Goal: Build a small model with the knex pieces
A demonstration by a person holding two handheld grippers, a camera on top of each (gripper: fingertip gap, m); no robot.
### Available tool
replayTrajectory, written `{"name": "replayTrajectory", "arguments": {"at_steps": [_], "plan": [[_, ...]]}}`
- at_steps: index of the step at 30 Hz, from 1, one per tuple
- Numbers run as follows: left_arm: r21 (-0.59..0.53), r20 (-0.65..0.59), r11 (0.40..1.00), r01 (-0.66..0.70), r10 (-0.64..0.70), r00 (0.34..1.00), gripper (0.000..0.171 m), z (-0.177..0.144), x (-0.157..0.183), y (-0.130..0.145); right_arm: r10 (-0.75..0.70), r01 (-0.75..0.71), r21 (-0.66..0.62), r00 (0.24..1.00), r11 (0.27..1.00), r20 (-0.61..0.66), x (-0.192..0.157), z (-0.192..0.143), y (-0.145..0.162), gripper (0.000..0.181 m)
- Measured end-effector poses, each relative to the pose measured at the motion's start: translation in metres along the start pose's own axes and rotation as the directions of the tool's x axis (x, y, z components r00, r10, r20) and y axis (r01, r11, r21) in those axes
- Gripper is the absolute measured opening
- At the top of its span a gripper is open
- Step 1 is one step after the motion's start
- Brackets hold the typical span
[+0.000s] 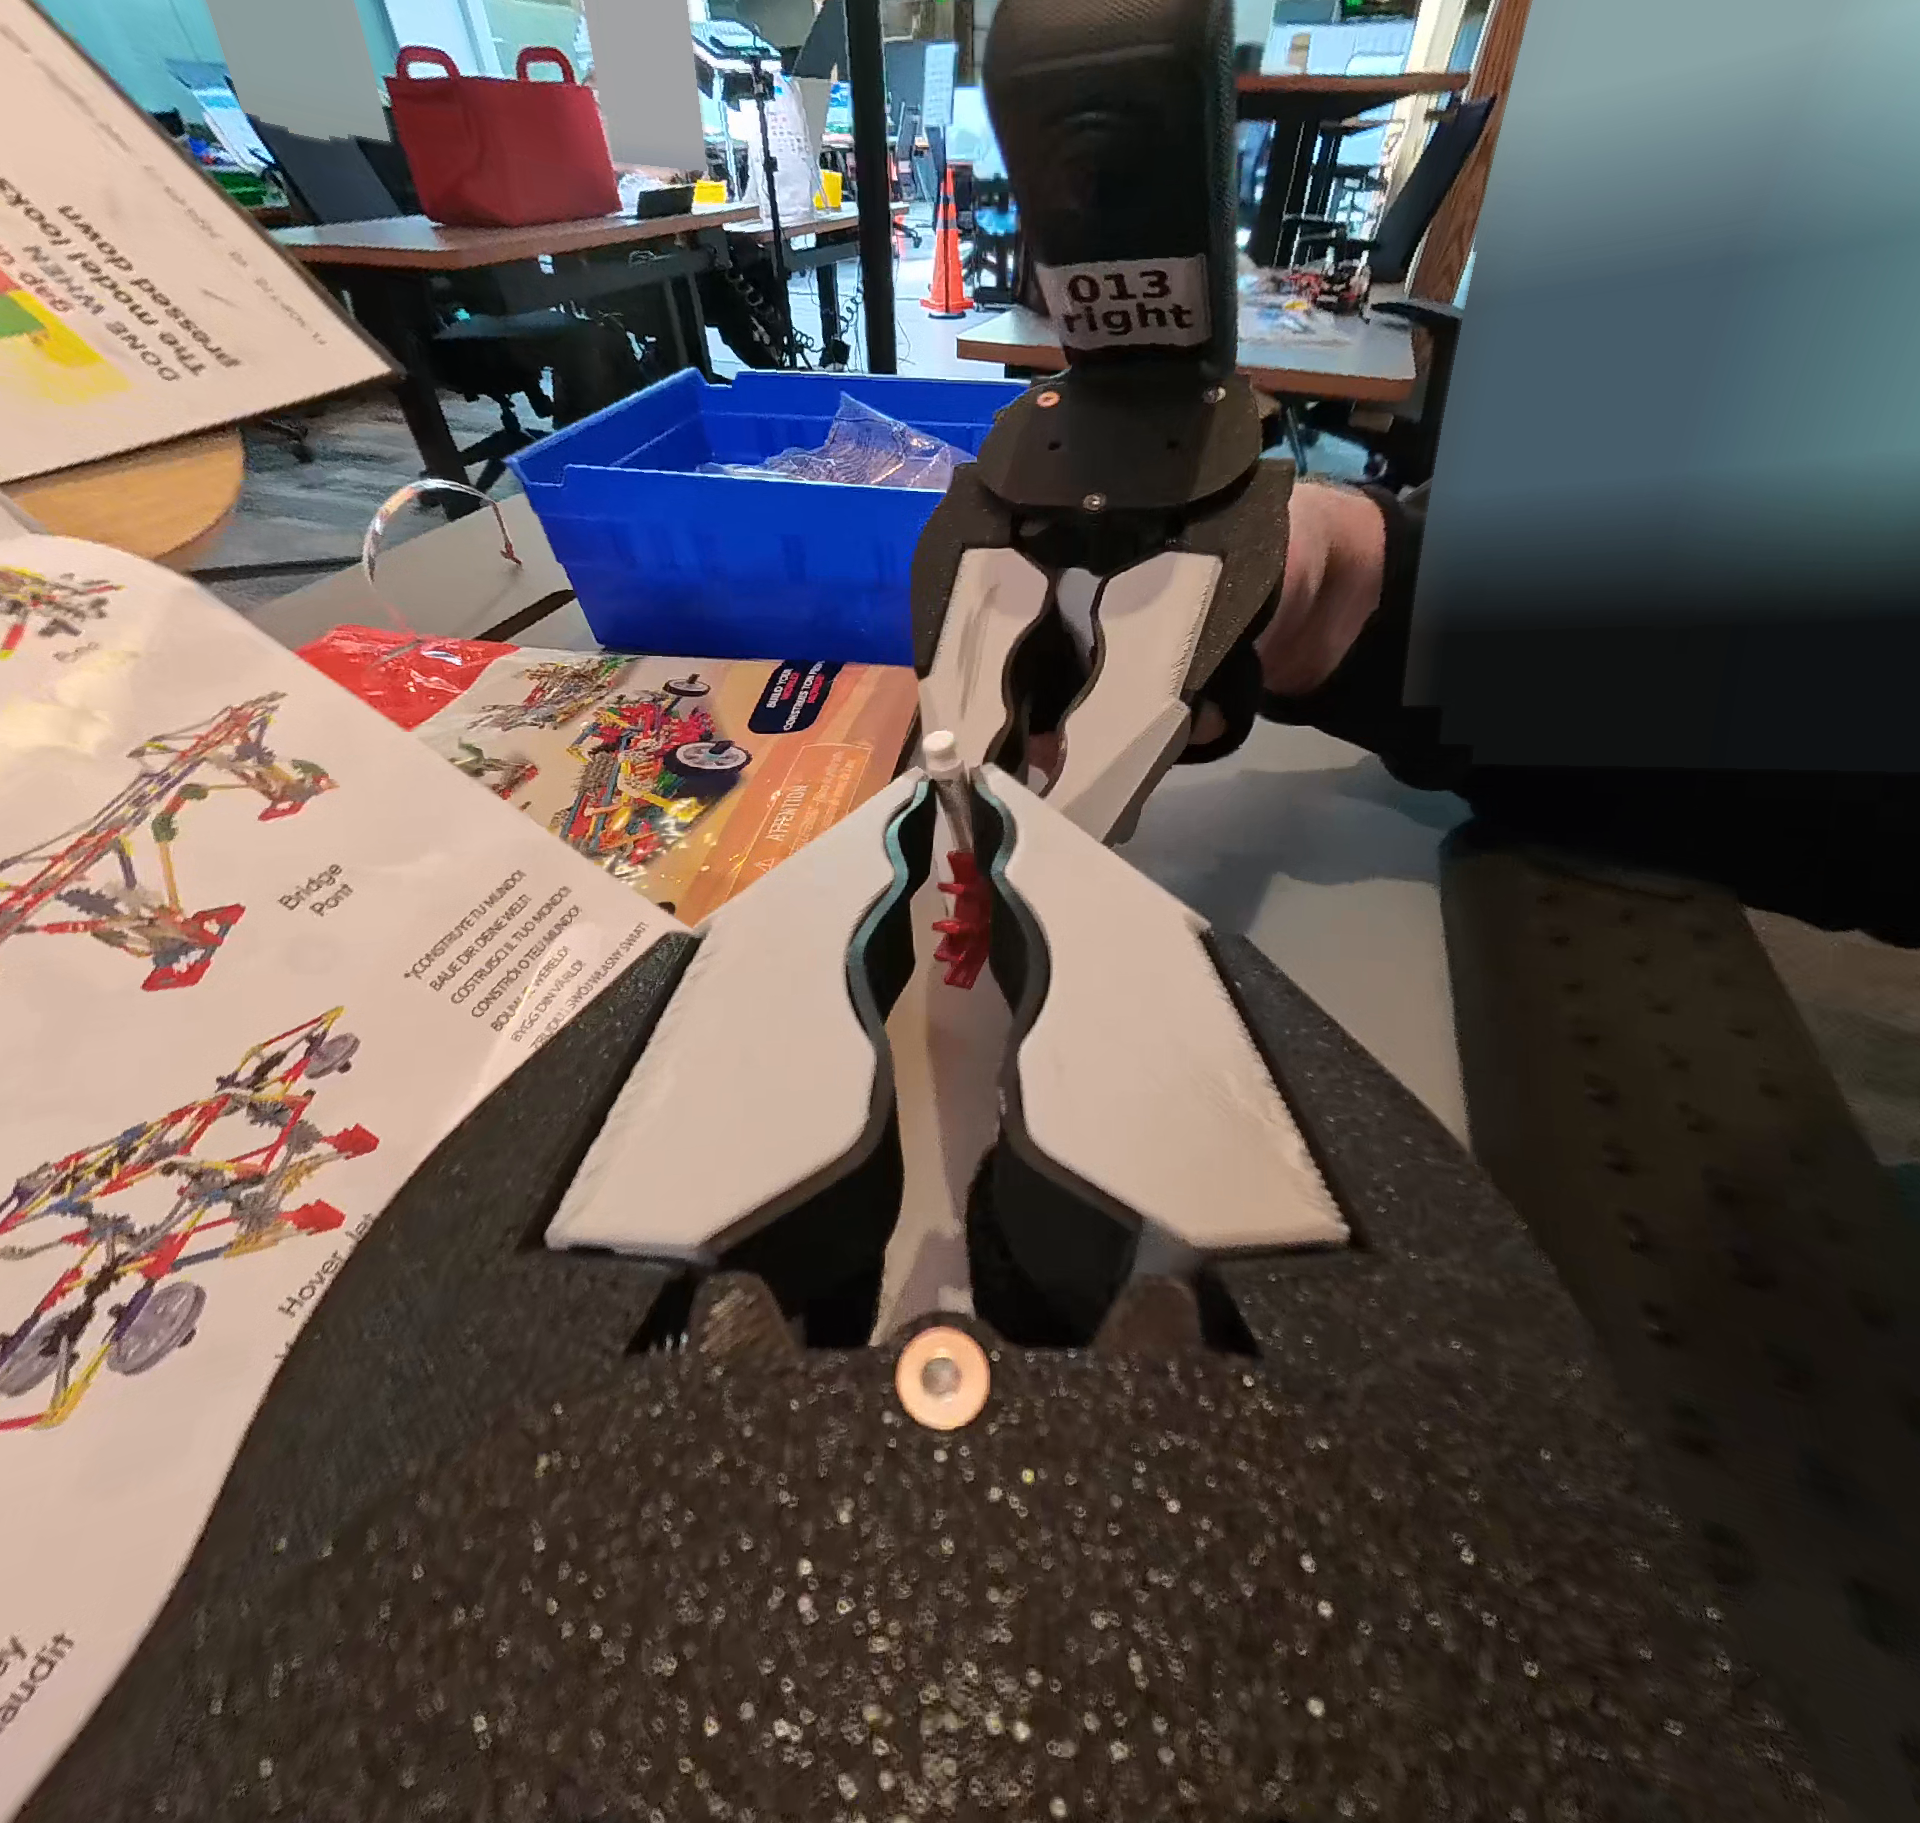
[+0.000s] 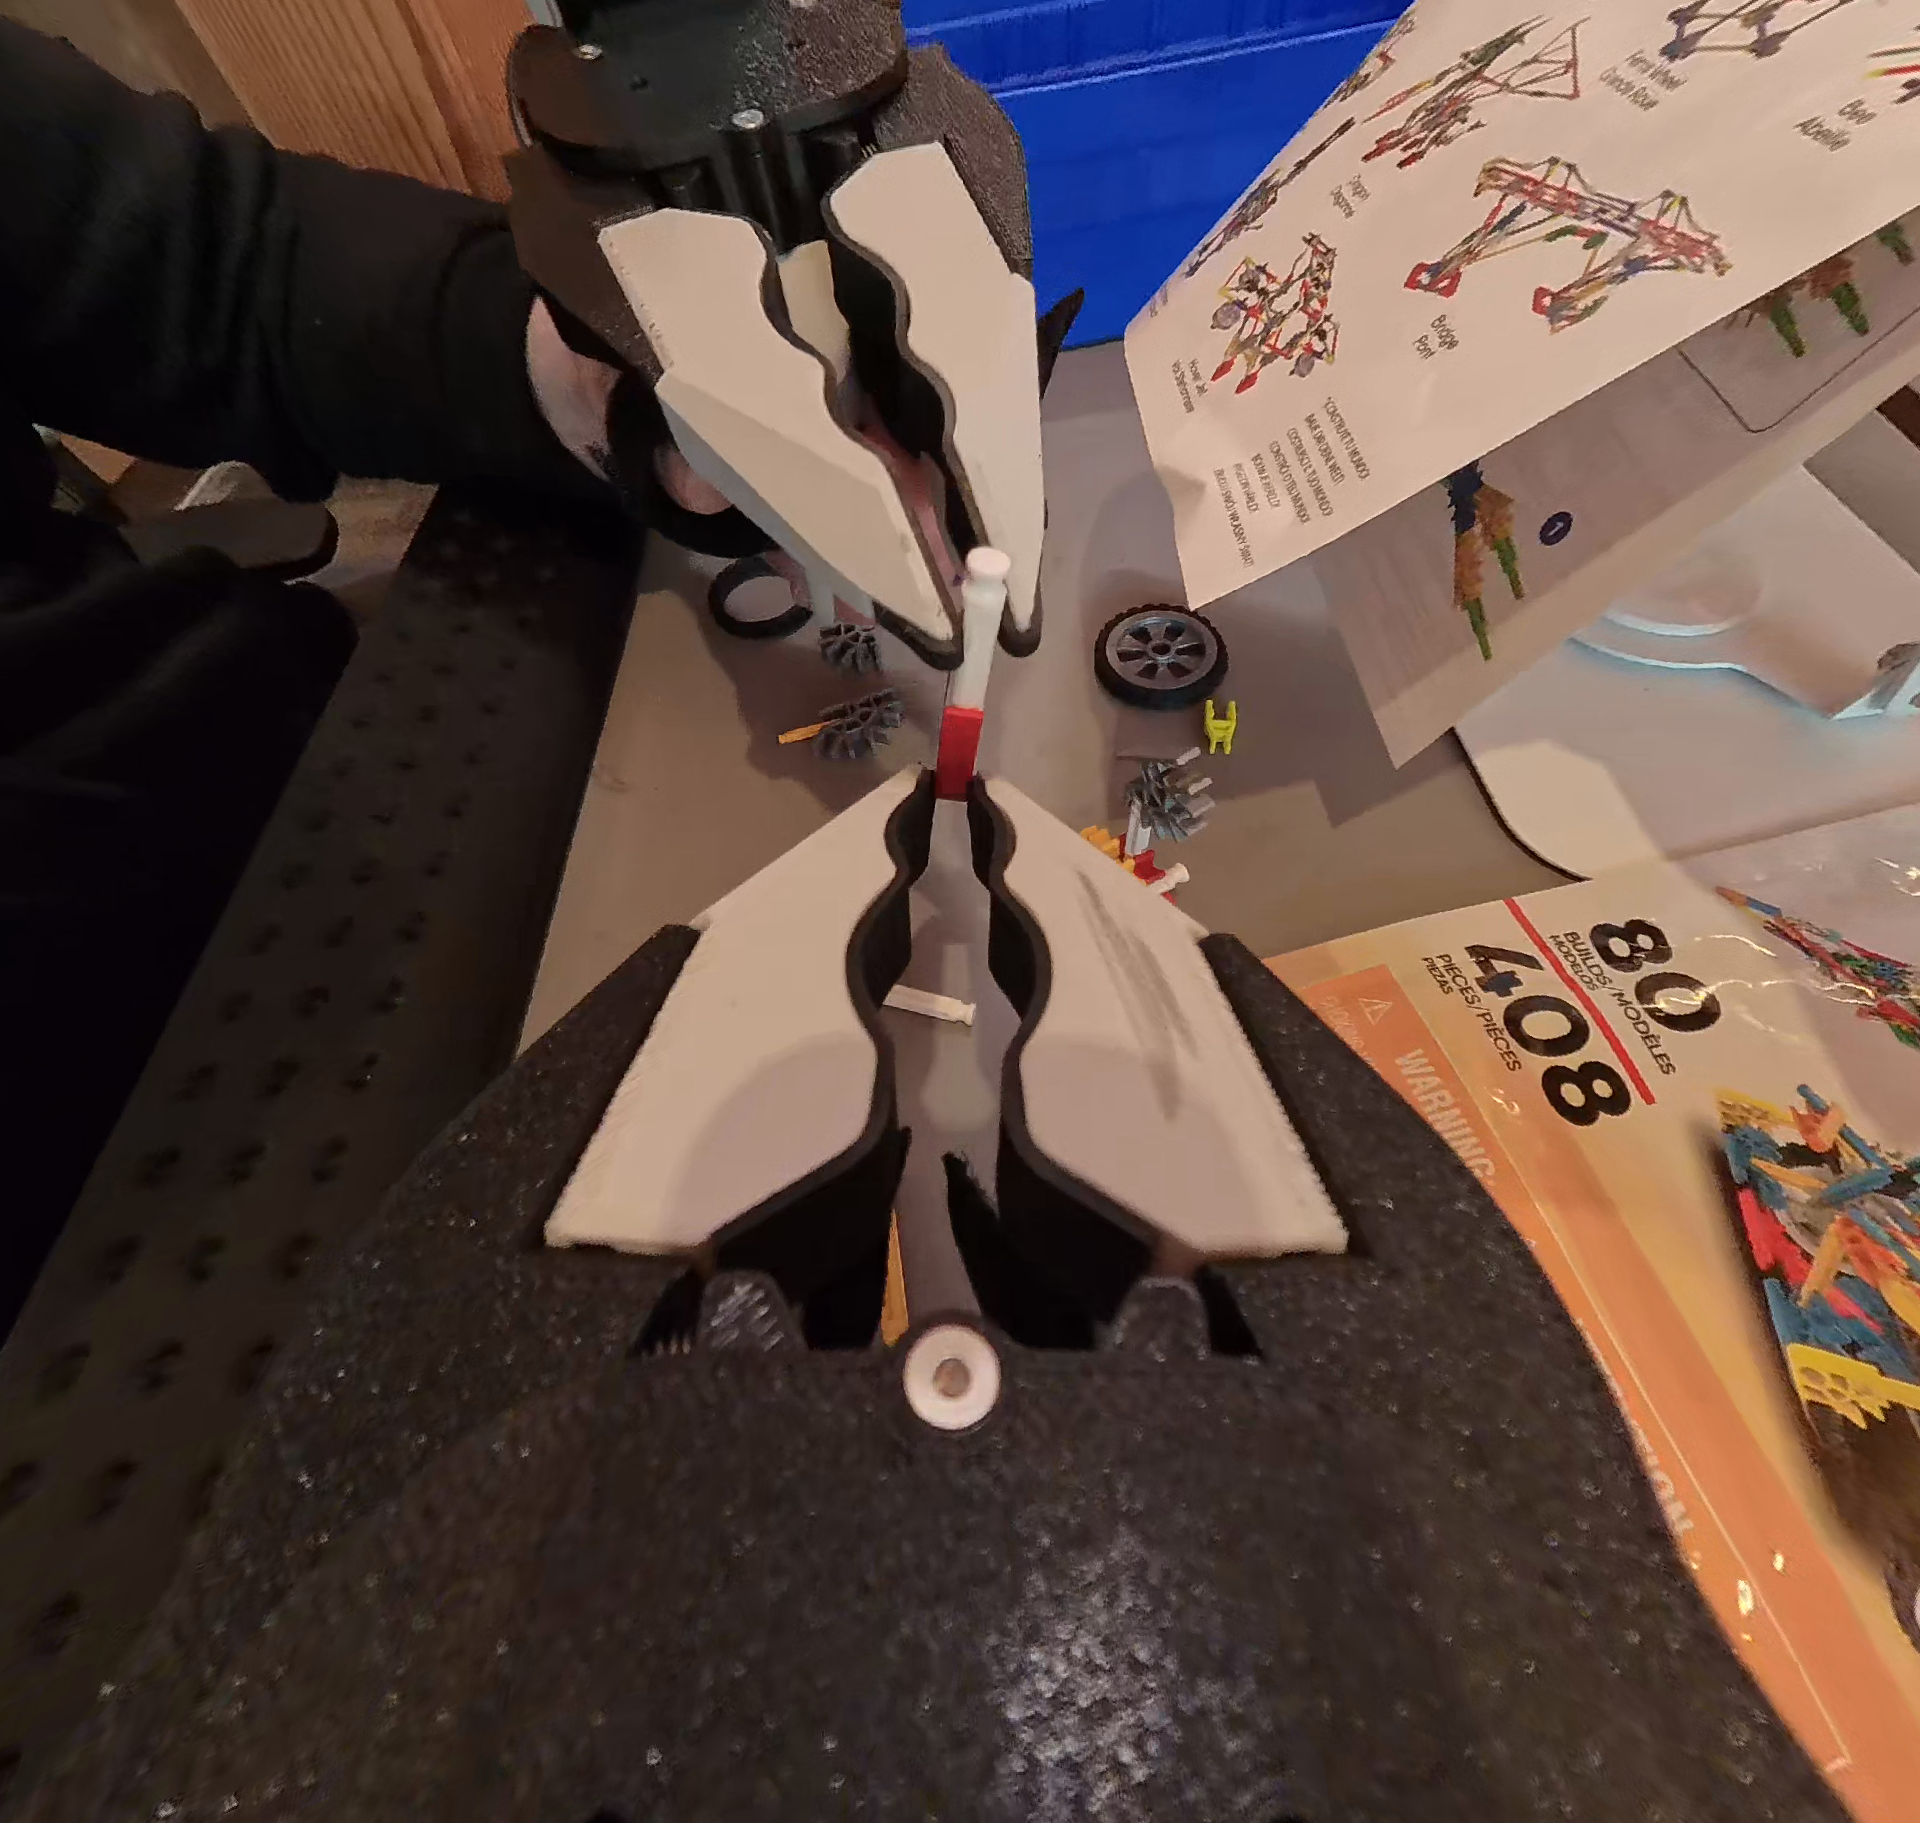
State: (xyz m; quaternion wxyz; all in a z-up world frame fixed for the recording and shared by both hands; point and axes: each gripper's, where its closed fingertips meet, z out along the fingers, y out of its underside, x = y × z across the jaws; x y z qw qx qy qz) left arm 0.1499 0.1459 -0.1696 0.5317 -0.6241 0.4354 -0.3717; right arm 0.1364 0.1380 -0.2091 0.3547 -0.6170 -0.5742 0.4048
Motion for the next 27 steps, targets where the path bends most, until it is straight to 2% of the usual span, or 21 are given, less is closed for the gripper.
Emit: {"name": "replayTrajectory", "arguments": {"at_steps": [9, 12, 15, 18, 21, 24, 25, 27], "plan": [[0.105, -0.083, 0.976, 0.193, -0.185, 0.979, 0.005, -0.007, -0.007, -0.013, 0.041, -0.04, 0.102, 0.999, 0.994, -0.01, 0.007, -0.021, -0.015, 0.007], [0.109, -0.088, 0.969, 0.22, -0.211, 0.974, 0.004, -0.007, -0.009, -0.01, 0.048, -0.046, 0.138, 0.999, 0.989, -0.015, 0.009, -0.02, -0.021, 0.015], [0.105, -0.099, 0.969, 0.226, -0.216, 0.971, 0.005, -0.004, -0.005, -0.009, 0.026, -0.015, 0.161, 0.997, 0.987, -0.066, 0.013, -0.017, -0.027, 0.015], [0.111, -0.086, 0.968, 0.224, -0.215, 0.973, 0.004, -0.003, -0.007, -0.009, -0.011, 0.024, 0.155, 0.997, 0.988, -0.082, 0.012, -0.014, -0.028, 0.007], [0.113, -0.101, 0.963, 0.246, -0.235, 0.967, 0.005, -0.003, -0.007, -0.008, -0.025, 0.038, 0.146, 0.996, 0.989, -0.087, 0.011, -0.013, -0.028, 0.006], [0.085, -0.061, 0.983, 0.163, -0.159, 0.985, 0.01, -0.002, -0.007, -0.006, -0.024, 0.036, 0.129, 0.995, 0.991, -0.096, 0.013, -0.014, -0.025, 0.005], [0.06, -0.038, 0.994, 0.096, -0.094, 0.995, 0.02, -0.003, -0.007, -0.003, -0.017, 0.03, 0.124, 0.994, 0.992, -0.106, 0.015, -0.016, -0.024, 0.005], [-0.024, 0.045, 0.997, -0.069, 0.07, 0.997, 0.025, -0.006, -0.012, 0.006, 0.004, 0.009, 0.099, 0.991, 0.995, -0.131, 0.022, -0.019, -0.019, 0.005]]}}
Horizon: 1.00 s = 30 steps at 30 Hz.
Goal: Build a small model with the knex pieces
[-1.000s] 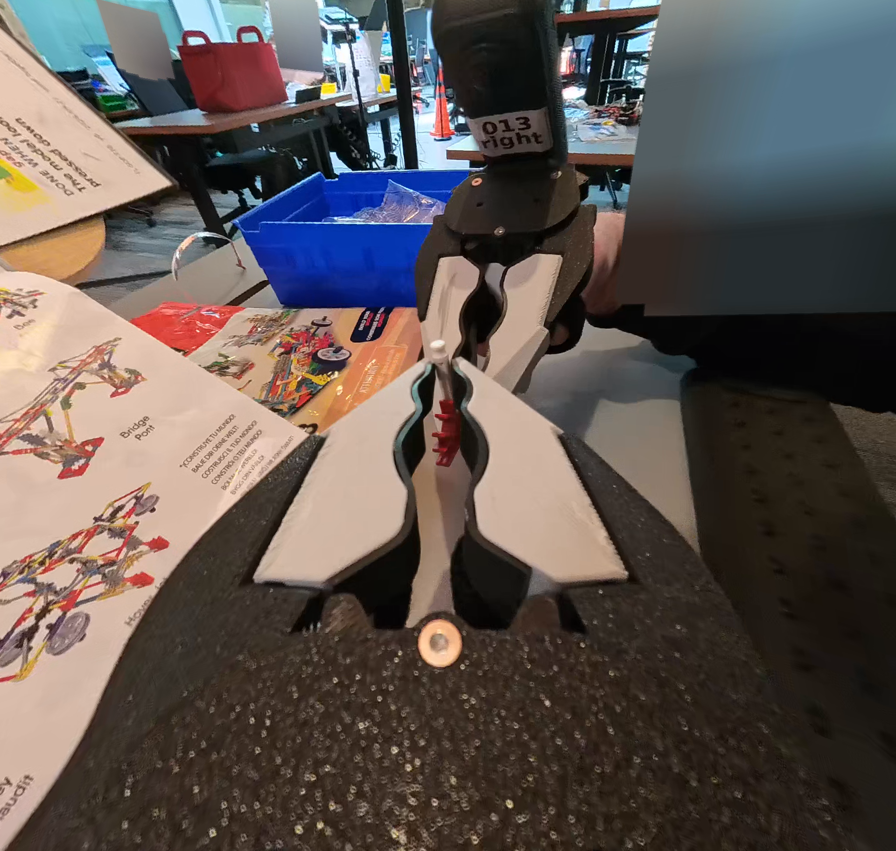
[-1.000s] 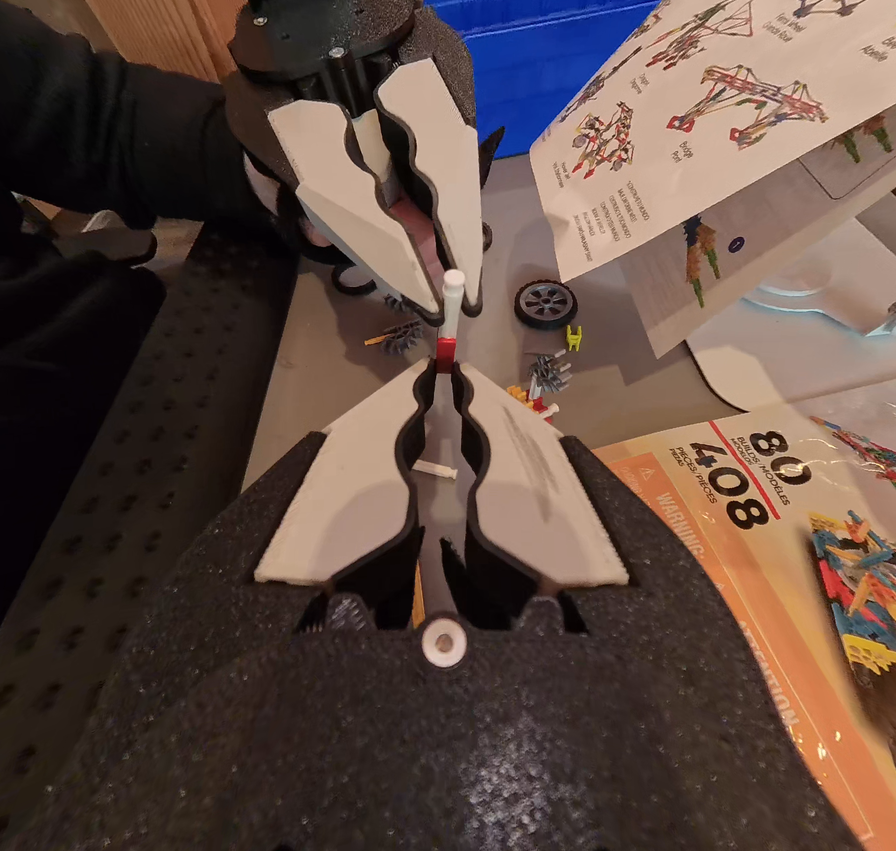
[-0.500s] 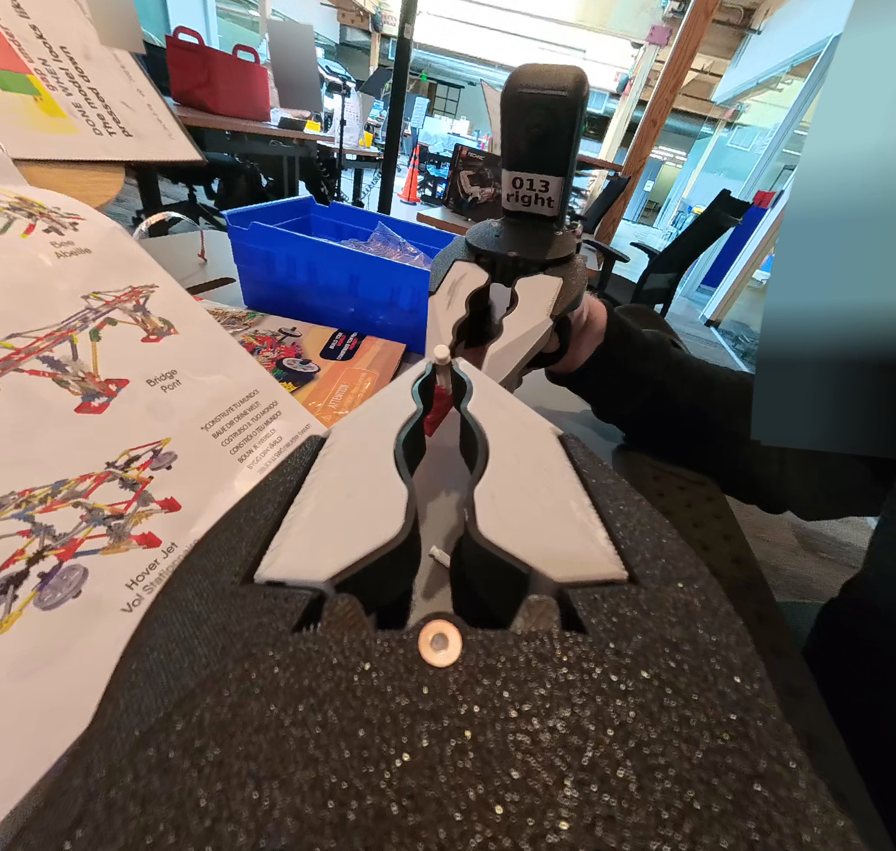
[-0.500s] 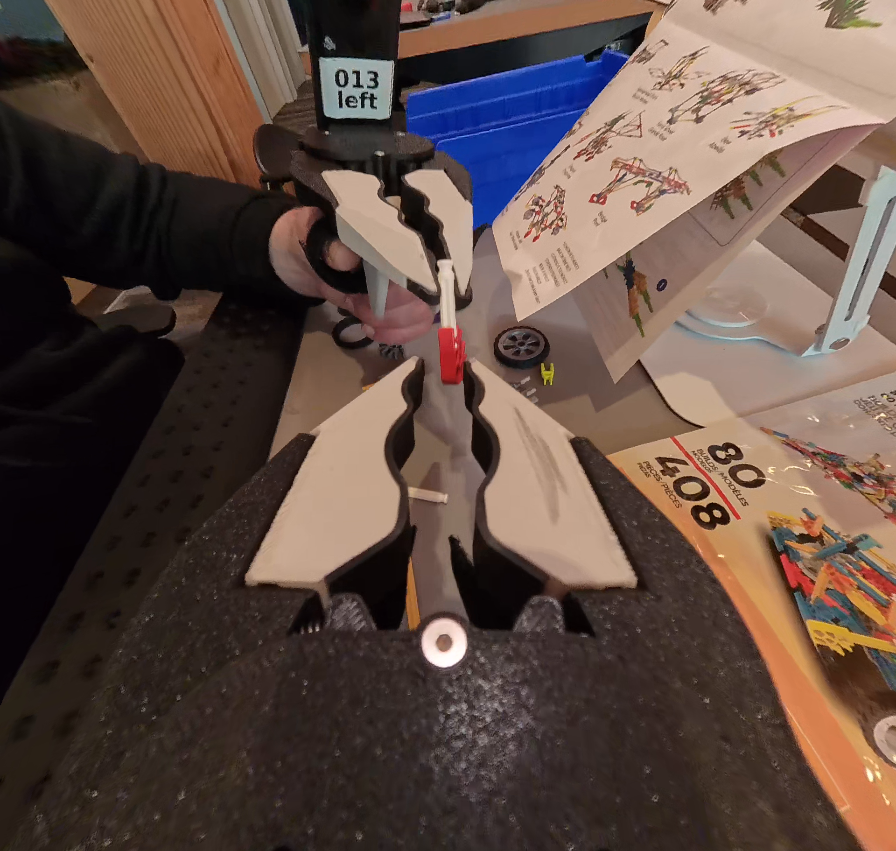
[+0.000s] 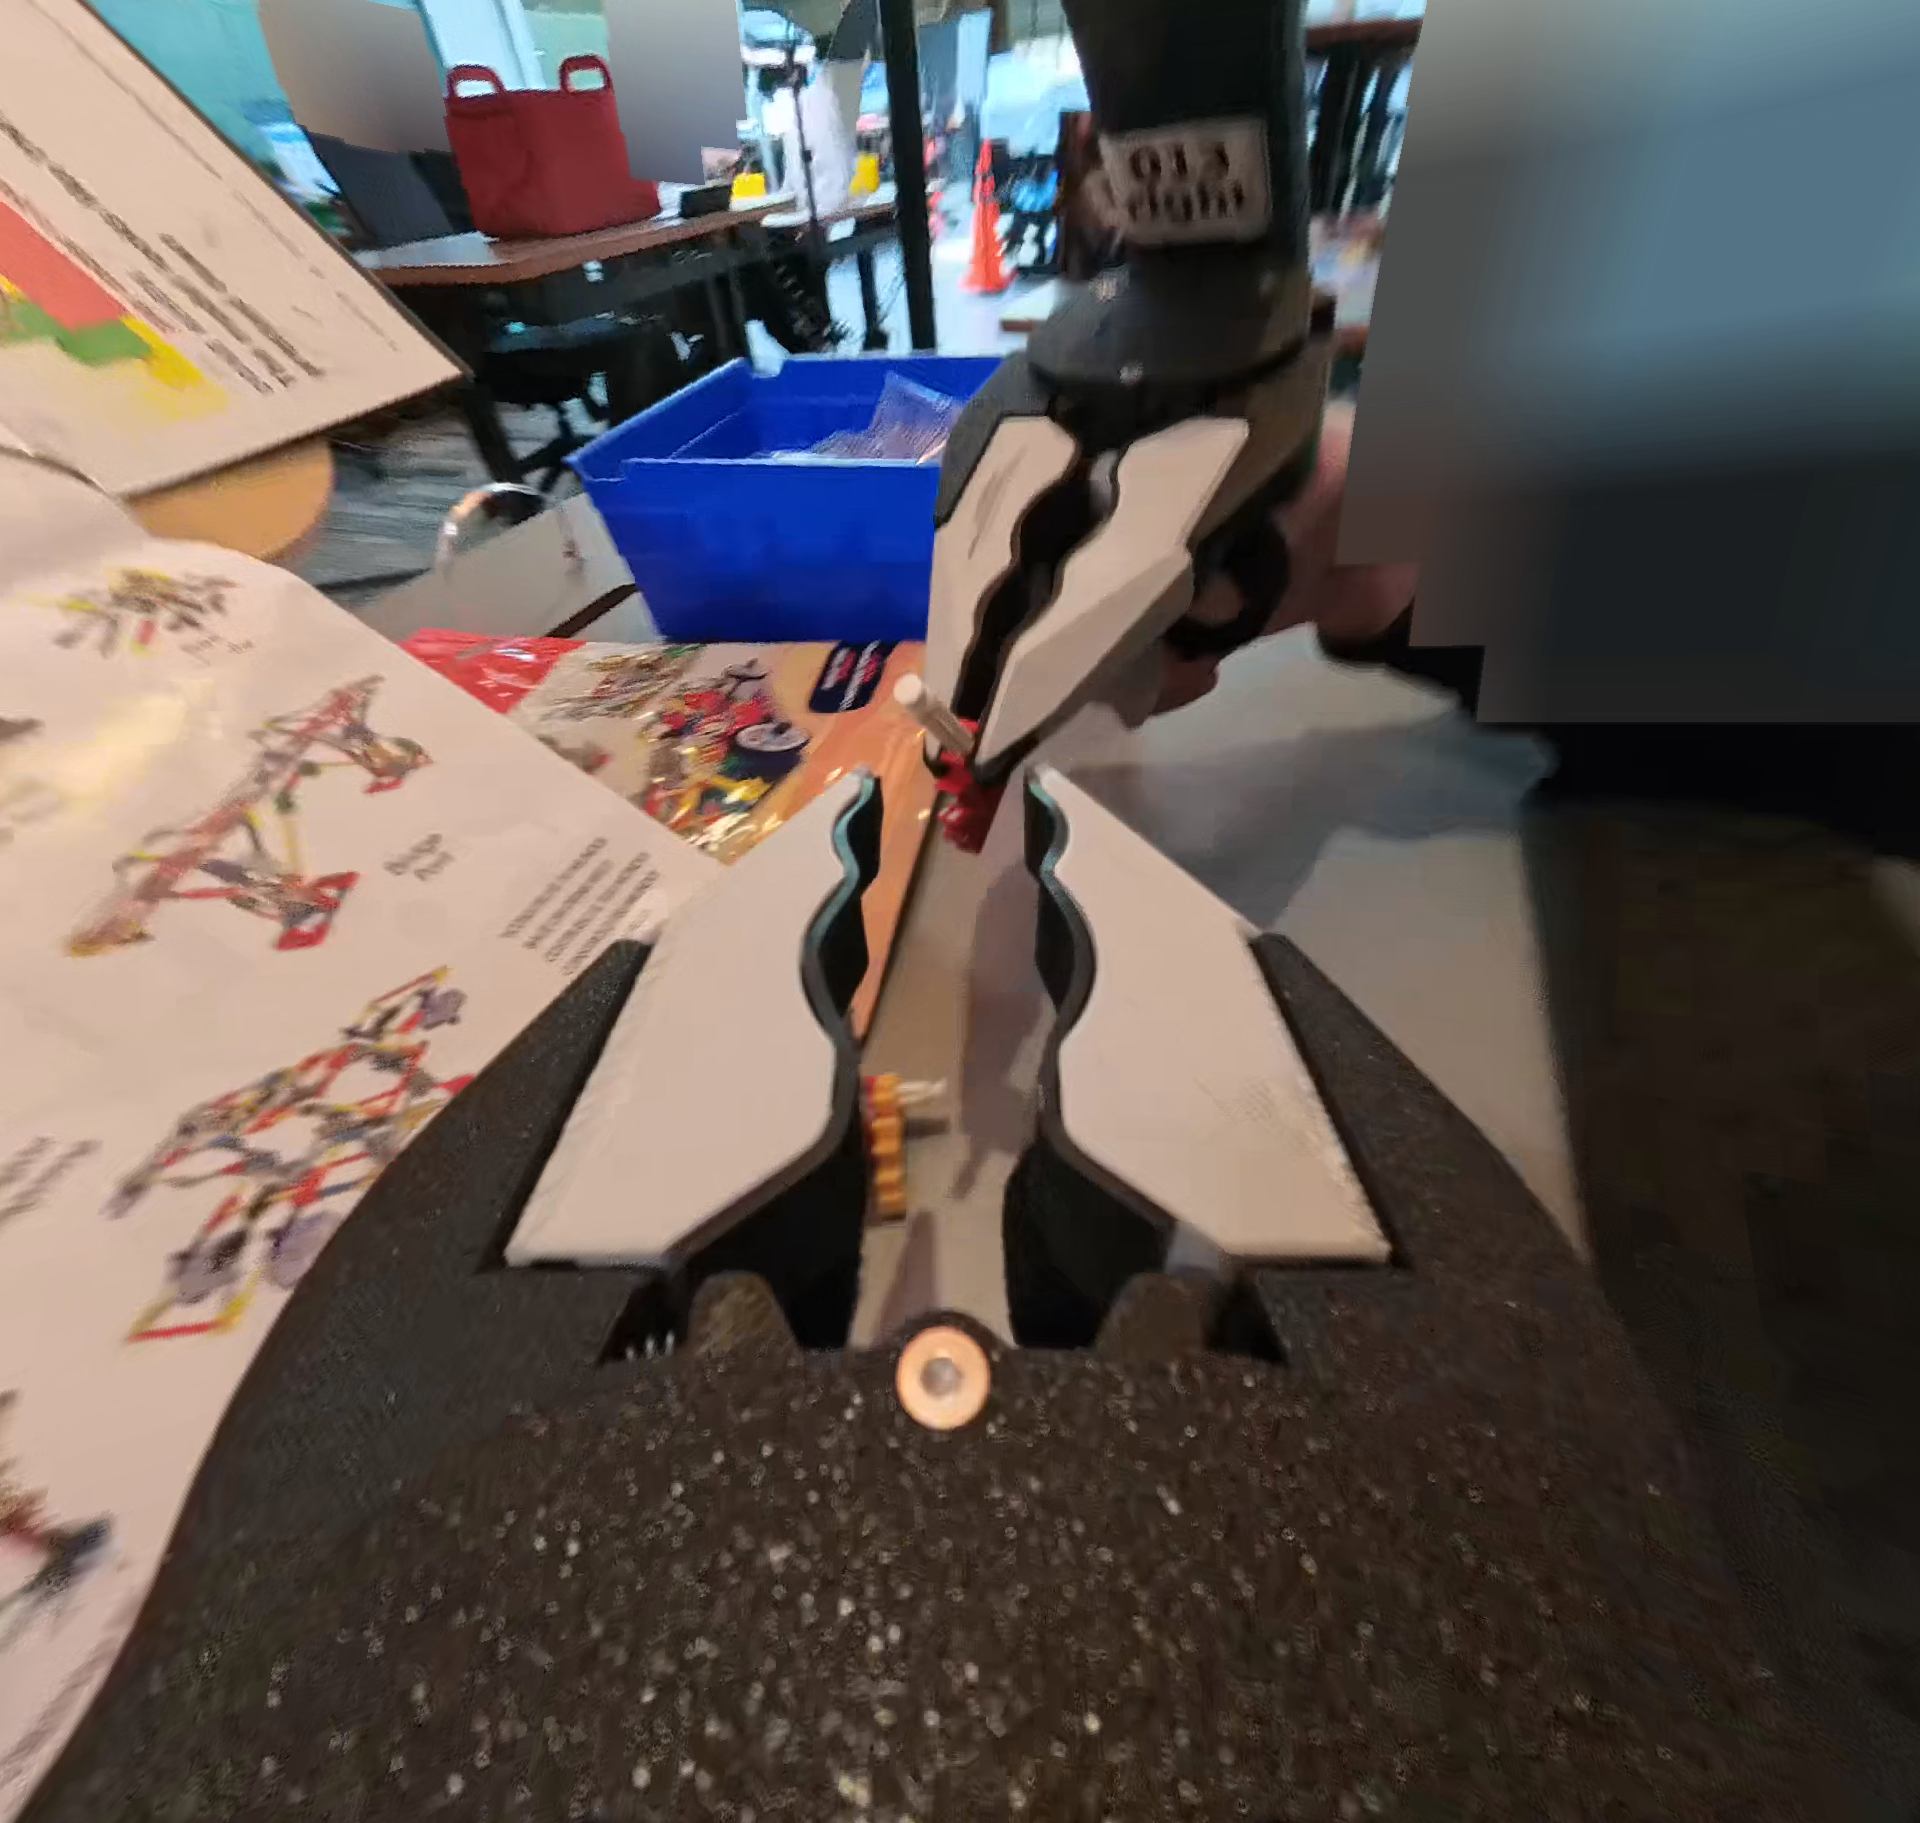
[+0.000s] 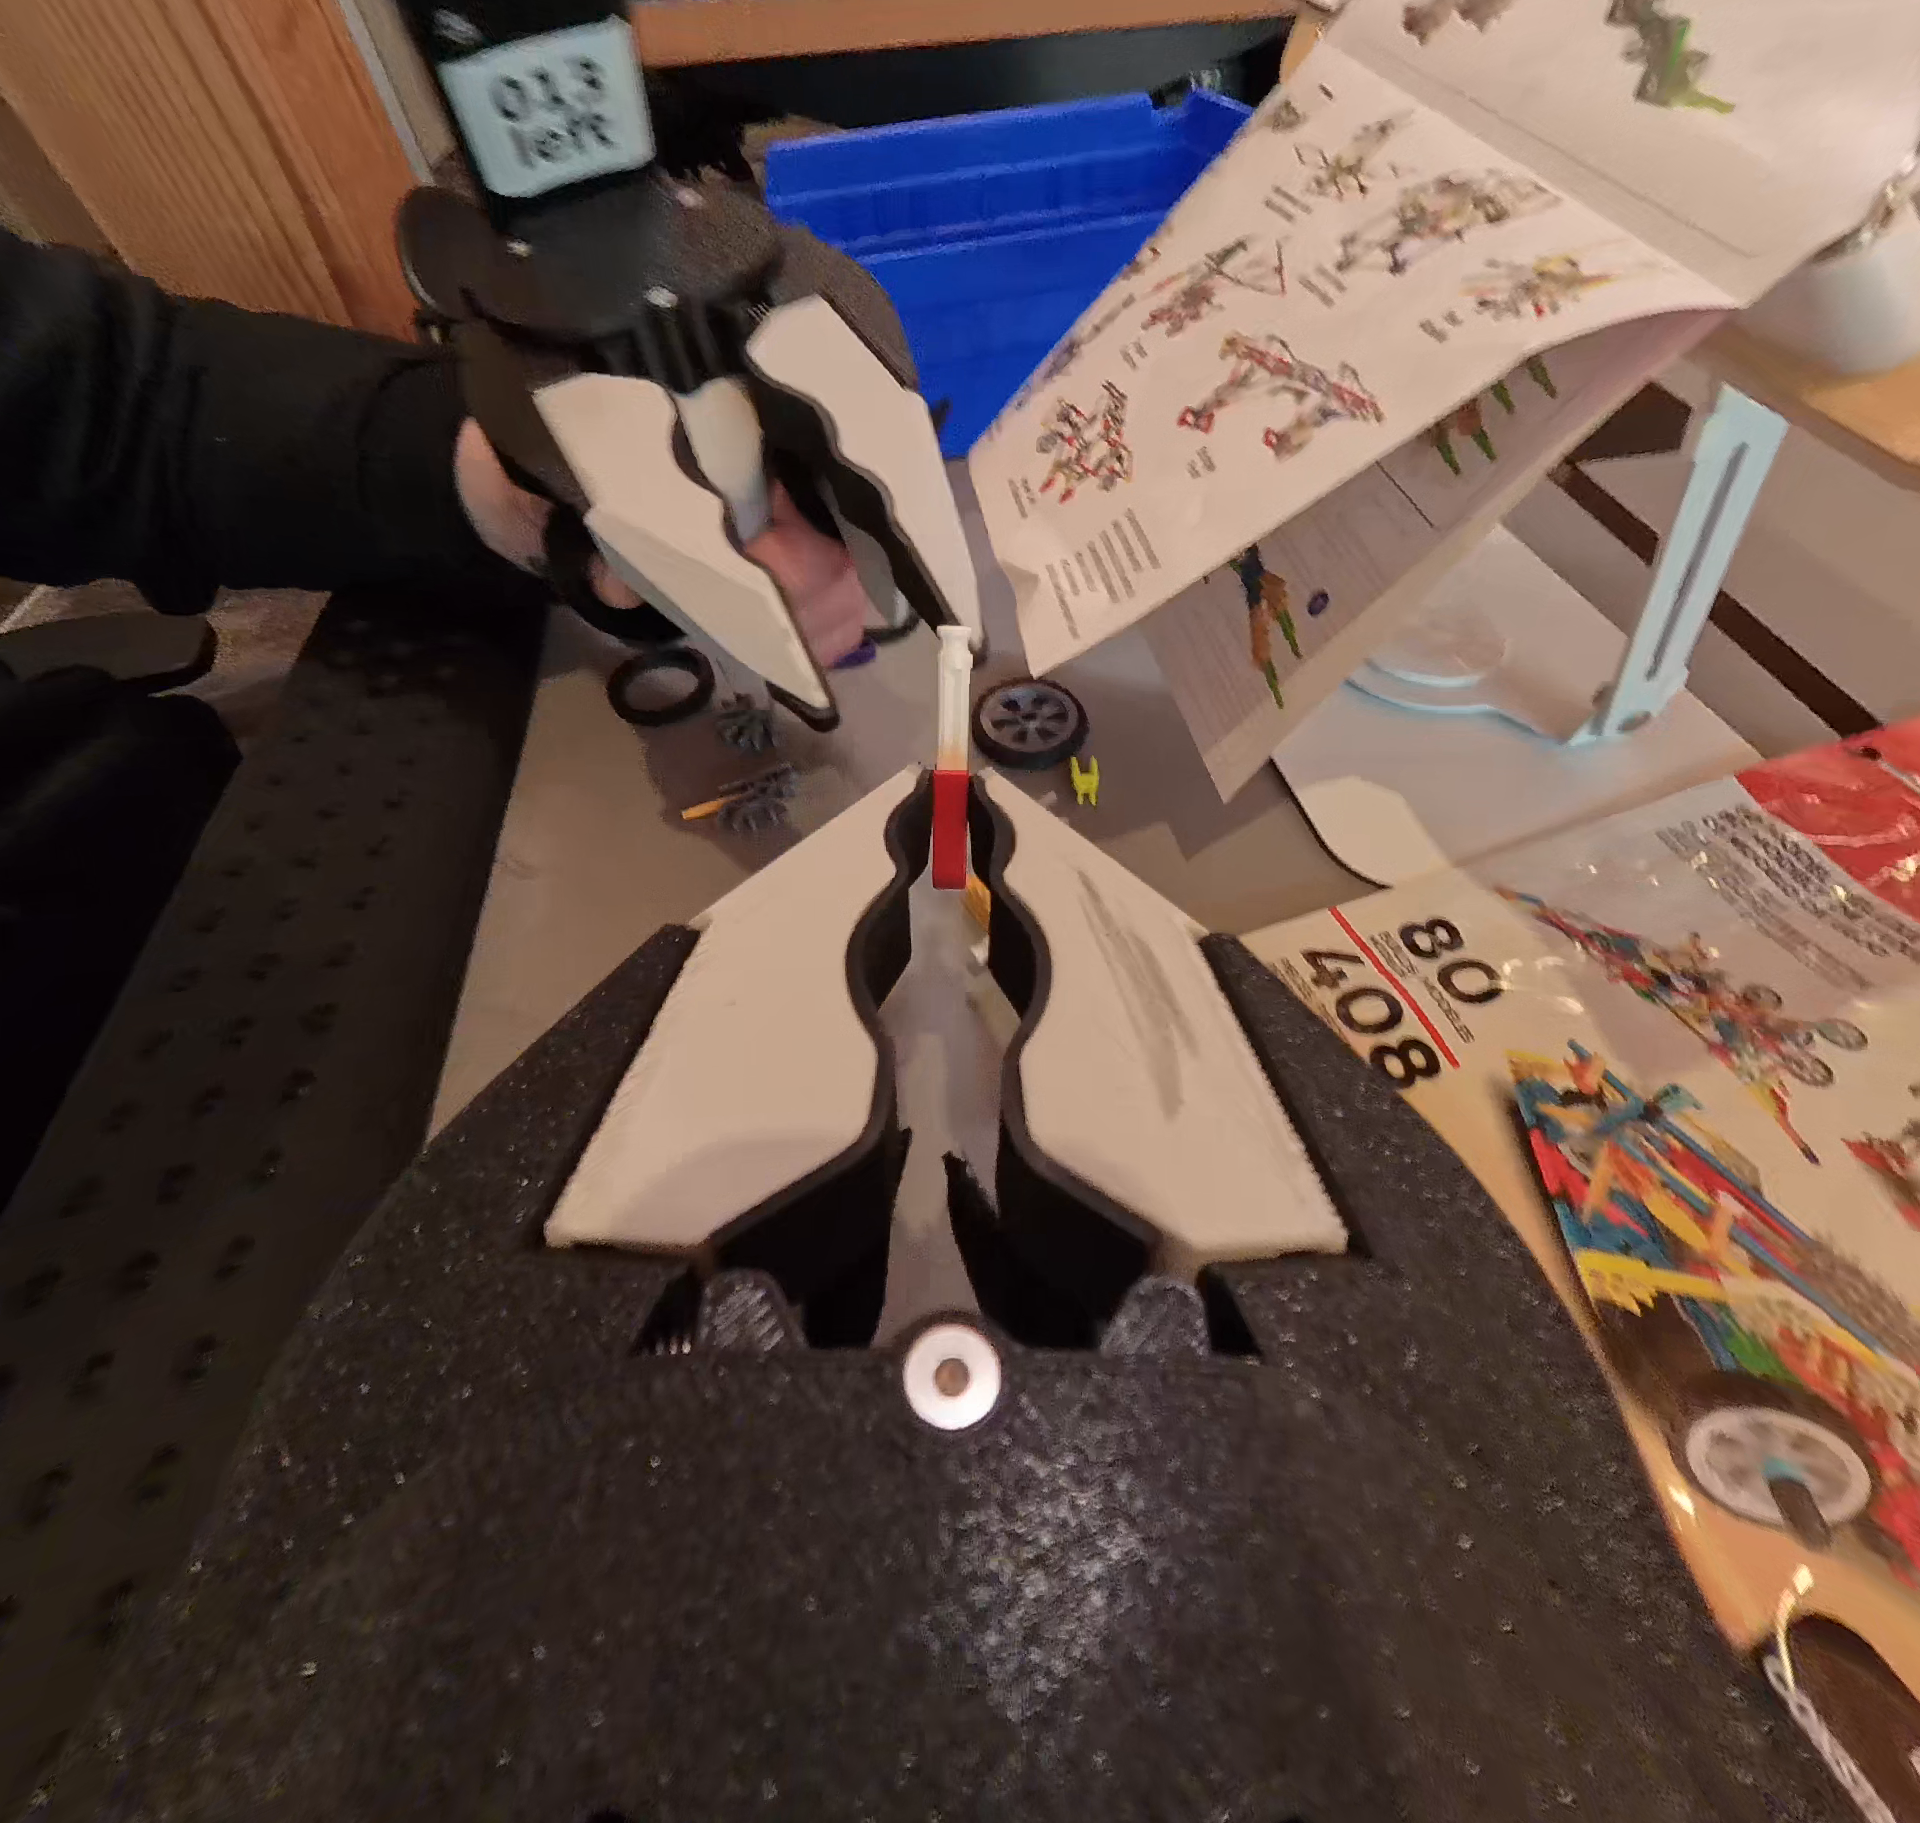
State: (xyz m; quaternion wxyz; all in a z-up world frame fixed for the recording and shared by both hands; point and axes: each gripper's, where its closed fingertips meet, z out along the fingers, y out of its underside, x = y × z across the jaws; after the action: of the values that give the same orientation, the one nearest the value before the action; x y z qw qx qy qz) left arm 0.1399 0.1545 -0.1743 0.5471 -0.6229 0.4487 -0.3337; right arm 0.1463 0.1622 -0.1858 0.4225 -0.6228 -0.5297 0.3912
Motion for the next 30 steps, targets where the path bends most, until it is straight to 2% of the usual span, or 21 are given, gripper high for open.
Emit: {"name": "replayTrajectory", "arguments": {"at_steps": [5, 8, 11, 13, 20, 23, 27, 30], "plan": [[-0.207, 0.099, 0.955, -0.213, 0.237, 0.966, 0.027, -0.002, -0.014, 0.03, 0.03, -0.036, -0.119, 0.998, 0.992, -0.053, 0.013, 0.0, 0.023, 0.005], [-0.32, 0.092, 0.922, -0.219, 0.261, 0.961, 0.028, 0.002, -0.017, 0.054, 0.021, -0.031, -0.19, 0.998, 0.981, -0.054, 0.012, 0.005, 0.037, 0.005], [-0.341, 0.1, 0.914, -0.219, 0.267, 0.958, 0.026, 0.003, -0.019, 0.06, 0.003, -0.022, -0.244, 0.997, 0.969, -0.075, 0.014, 0.009, 0.046, 0.005], [-0.338, 0.127, 0.915, -0.218, 0.274, 0.953, 0.018, 0.003, -0.024, 0.059, -0.003, -0.023, -0.265, 0.995, 0.964, -0.097, 0.017, 0.011, 0.049, 0.005], [-0.367, 0.131, 0.908, -0.203, 0.267, 0.955, 0.016, 0.008, -0.027, 0.069, -0.039, -0.007, -0.32, 0.99, 0.947, -0.136, 0.019, 0.017, 0.056, 0.005], [-0.389, 0.128, 0.894, -0.221, 0.29, 0.948, 0.008, 0.012, -0.027, 0.074, -0.051, -0.005, -0.339, 0.987, 0.941, -0.155, 0.021, 0.019, 0.058, 0.005], [-0.392, 0.153, 0.893, -0.221, 0.3, 0.942, 0.006, 0.016, -0.028, 0.073, -0.056, -0.005, -0.352, 0.985, 0.936, -0.163, 0.021, 0.021, 0.059, 0.005], [-0.41, 0.186, 0.875, -0.256, 0.356, 0.916, 0.005, 0.018, -0.031, 0.072, -0.044, -0.024, -0.35, 0.982, 0.936, -0.184, 0.024, 0.02, 0.058, 0.005]]}}
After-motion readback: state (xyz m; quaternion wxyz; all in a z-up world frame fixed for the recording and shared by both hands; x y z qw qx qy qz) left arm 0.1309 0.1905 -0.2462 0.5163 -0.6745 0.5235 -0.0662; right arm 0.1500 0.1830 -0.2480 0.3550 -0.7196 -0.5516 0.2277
